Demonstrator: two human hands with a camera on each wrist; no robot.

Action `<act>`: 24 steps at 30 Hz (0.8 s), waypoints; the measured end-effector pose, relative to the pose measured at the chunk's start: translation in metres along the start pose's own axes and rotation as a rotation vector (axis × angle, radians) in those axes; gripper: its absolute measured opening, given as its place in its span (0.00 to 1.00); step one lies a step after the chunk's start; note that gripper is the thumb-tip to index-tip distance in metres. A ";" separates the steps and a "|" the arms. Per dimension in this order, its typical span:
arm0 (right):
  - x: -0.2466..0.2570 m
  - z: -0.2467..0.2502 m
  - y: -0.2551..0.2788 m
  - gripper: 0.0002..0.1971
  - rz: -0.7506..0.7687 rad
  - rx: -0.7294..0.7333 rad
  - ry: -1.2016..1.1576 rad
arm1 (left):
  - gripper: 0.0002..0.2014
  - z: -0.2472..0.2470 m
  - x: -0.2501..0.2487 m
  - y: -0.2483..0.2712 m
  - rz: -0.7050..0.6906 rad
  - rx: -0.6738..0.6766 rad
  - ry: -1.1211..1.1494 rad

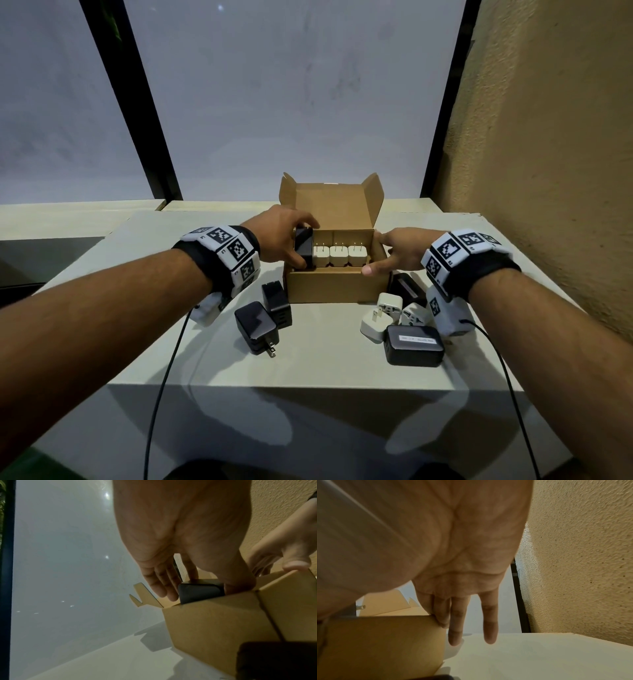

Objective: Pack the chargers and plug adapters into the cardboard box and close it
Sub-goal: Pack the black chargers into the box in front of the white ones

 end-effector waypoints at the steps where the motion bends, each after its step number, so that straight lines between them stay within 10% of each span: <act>1: 0.000 0.000 0.000 0.47 0.001 -0.003 0.001 | 0.35 -0.001 -0.001 0.000 -0.001 0.022 -0.026; 24: 0.002 0.000 0.004 0.46 0.001 -0.003 0.004 | 0.20 -0.032 -0.006 -0.010 0.019 0.420 -0.259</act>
Point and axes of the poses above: each hand's wrist, its own y-axis away from the middle knuckle, its own z-axis out of the back of the hand, x = y × z, the point moved 9 cm from there along -y, towards the middle knuckle, and after that the axes turned 15 degrees about -z, right-handed, at the moved point
